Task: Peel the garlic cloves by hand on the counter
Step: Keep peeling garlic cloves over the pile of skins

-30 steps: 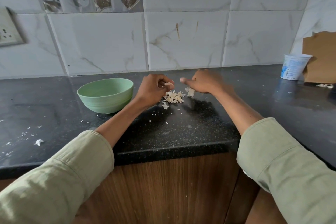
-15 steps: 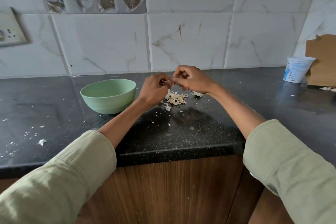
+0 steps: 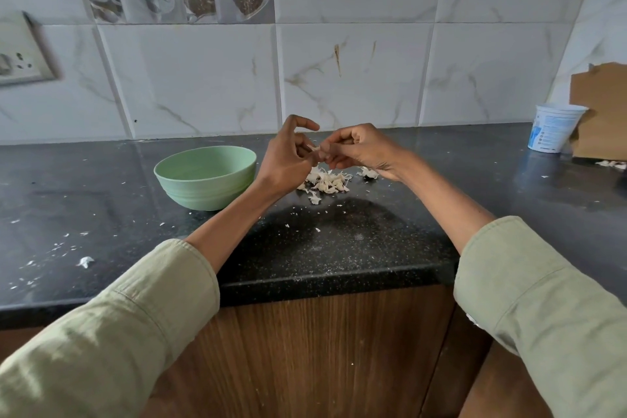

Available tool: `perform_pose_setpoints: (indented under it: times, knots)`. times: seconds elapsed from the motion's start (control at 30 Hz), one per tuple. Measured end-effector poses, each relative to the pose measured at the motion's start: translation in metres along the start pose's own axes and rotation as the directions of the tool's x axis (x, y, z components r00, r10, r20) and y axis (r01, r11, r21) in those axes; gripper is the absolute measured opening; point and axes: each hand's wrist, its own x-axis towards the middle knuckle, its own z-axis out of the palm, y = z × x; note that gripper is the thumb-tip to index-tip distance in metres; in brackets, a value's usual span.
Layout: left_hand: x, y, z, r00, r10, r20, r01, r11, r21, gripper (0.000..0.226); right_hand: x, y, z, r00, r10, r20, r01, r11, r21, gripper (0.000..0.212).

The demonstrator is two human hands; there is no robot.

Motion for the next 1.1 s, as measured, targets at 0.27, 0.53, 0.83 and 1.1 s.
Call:
perform_pose_setpoints:
  times: [0.27, 0.53, 0.83, 1.1]
  knots:
    - [0.000, 0.000, 0.002, 0.999, -0.032, 0.036, 0.033, 0.999, -0.020, 0.040, 0.004, 0.003, -0.004, 0.999, 0.017, -0.040, -0.016, 0.999, 0.029, 0.012]
    - [-0.001, -0.004, 0.004, 0.995, 0.051, 0.089, -0.069, 0.973, 0.218, 0.026, 0.004, 0.005, -0.015, 0.996, 0.041, -0.081, -0.046, 0.997, -0.063, 0.025]
    - [0.002, -0.010, 0.006, 0.991, 0.101, 0.088, -0.124, 0.936, 0.329, 0.026, 0.004, 0.017, -0.024, 0.979, -0.057, -0.194, -0.051, 0.858, -0.512, 0.014]
    - [0.003, -0.014, 0.007, 0.989, 0.106, 0.102, -0.135, 0.930, 0.341, 0.028, 0.003, 0.020, -0.023, 0.972, -0.114, -0.203, -0.049, 0.752, -0.657, 0.011]
